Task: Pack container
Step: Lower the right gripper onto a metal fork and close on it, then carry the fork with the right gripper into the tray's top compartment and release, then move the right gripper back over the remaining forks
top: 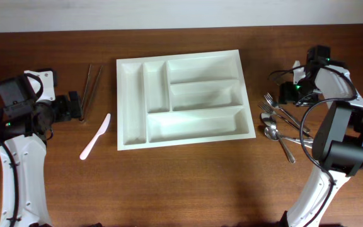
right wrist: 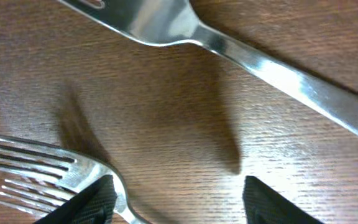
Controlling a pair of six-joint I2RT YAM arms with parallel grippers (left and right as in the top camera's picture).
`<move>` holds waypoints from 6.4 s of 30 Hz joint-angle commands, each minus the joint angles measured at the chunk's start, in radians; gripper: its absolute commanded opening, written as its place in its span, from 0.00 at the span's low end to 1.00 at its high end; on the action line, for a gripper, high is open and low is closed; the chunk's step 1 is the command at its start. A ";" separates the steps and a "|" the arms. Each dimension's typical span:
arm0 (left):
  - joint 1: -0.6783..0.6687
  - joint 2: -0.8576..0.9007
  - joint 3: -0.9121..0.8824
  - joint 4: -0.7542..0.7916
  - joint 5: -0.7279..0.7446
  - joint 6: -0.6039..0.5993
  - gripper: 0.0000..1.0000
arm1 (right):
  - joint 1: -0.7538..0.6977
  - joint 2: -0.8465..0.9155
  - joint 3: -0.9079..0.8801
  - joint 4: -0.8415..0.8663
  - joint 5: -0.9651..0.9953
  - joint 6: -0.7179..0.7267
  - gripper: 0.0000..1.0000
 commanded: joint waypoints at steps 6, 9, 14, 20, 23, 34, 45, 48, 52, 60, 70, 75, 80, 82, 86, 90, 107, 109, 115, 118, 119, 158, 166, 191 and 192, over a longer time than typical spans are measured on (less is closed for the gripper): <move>0.003 0.005 0.025 0.000 0.018 0.015 0.99 | 0.012 0.016 0.014 -0.095 0.002 -0.092 0.63; 0.003 0.005 0.025 0.000 0.018 0.015 0.99 | 0.013 0.016 0.014 -0.115 -0.002 -0.092 0.63; 0.003 0.005 0.025 0.000 0.018 0.015 0.99 | 0.013 0.016 0.003 -0.119 0.003 -0.092 0.62; 0.003 0.005 0.025 0.000 0.018 0.015 0.99 | 0.013 0.016 -0.044 -0.049 0.069 -0.091 0.57; 0.003 0.005 0.025 0.000 0.018 0.015 0.99 | 0.013 0.017 -0.064 -0.027 0.101 -0.090 0.55; 0.003 0.005 0.025 0.000 0.018 0.015 0.99 | 0.013 0.017 -0.108 -0.010 0.123 -0.011 0.33; 0.003 0.005 0.025 0.000 0.018 0.015 0.99 | 0.013 0.017 -0.108 -0.008 0.123 0.150 0.17; 0.003 0.005 0.025 0.000 0.018 0.015 0.99 | 0.012 0.017 -0.107 0.014 0.124 0.150 0.09; 0.003 0.005 0.025 0.000 0.018 0.015 0.99 | 0.013 0.017 -0.107 0.035 0.123 0.150 0.04; 0.003 0.005 0.025 0.000 0.018 0.015 0.99 | 0.013 0.013 -0.027 -0.008 0.123 0.150 0.04; 0.003 0.005 0.025 0.000 0.018 0.015 0.99 | 0.050 -0.027 0.293 -0.259 0.122 0.151 0.04; 0.003 0.005 0.025 0.000 0.018 0.015 0.99 | 0.117 -0.042 0.388 -0.314 0.084 0.150 0.04; 0.003 0.005 0.025 0.000 0.018 0.015 0.99 | 0.240 -0.042 0.416 -0.315 0.053 0.069 0.04; 0.003 0.005 0.025 0.000 0.018 0.015 0.99 | 0.287 -0.042 0.416 -0.315 0.054 -0.015 0.04; 0.003 0.005 0.025 0.000 0.018 0.015 0.99 | 0.373 -0.042 0.416 -0.304 0.046 -0.192 0.04; 0.003 0.005 0.025 0.000 0.018 0.015 0.99 | 0.467 -0.042 0.416 -0.263 0.012 -0.441 0.04; 0.003 0.005 0.025 0.000 0.018 0.015 0.99 | 0.612 -0.032 0.414 -0.187 -0.070 -1.079 0.04; 0.003 0.005 0.025 0.000 0.018 0.015 0.99 | 0.601 -0.024 0.414 -0.147 -0.071 -1.078 0.04; 0.003 0.005 0.025 0.000 0.018 0.015 0.99 | 0.552 0.005 0.414 0.012 -0.133 -1.078 0.04; 0.003 0.005 0.025 0.000 0.018 0.015 0.99 | 0.535 0.021 0.414 0.043 -0.184 -1.078 0.04; 0.003 0.005 0.025 0.000 0.018 0.015 0.99 | 0.534 0.027 0.414 0.045 -0.193 -1.078 0.04; 0.003 0.005 0.025 0.000 0.018 0.015 0.99 | 0.358 -0.163 0.616 -0.216 -0.077 -0.027 0.27; 0.003 0.005 0.025 0.000 0.018 0.015 0.99 | 0.127 -0.103 0.529 -0.352 -0.077 0.241 0.29; 0.003 0.005 0.025 0.000 0.018 0.015 0.99 | 0.029 -0.060 -0.076 -0.143 -0.050 0.394 0.45; 0.003 0.005 0.025 0.000 0.018 0.015 0.99 | 0.031 -0.060 -0.092 -0.130 -0.050 0.394 0.45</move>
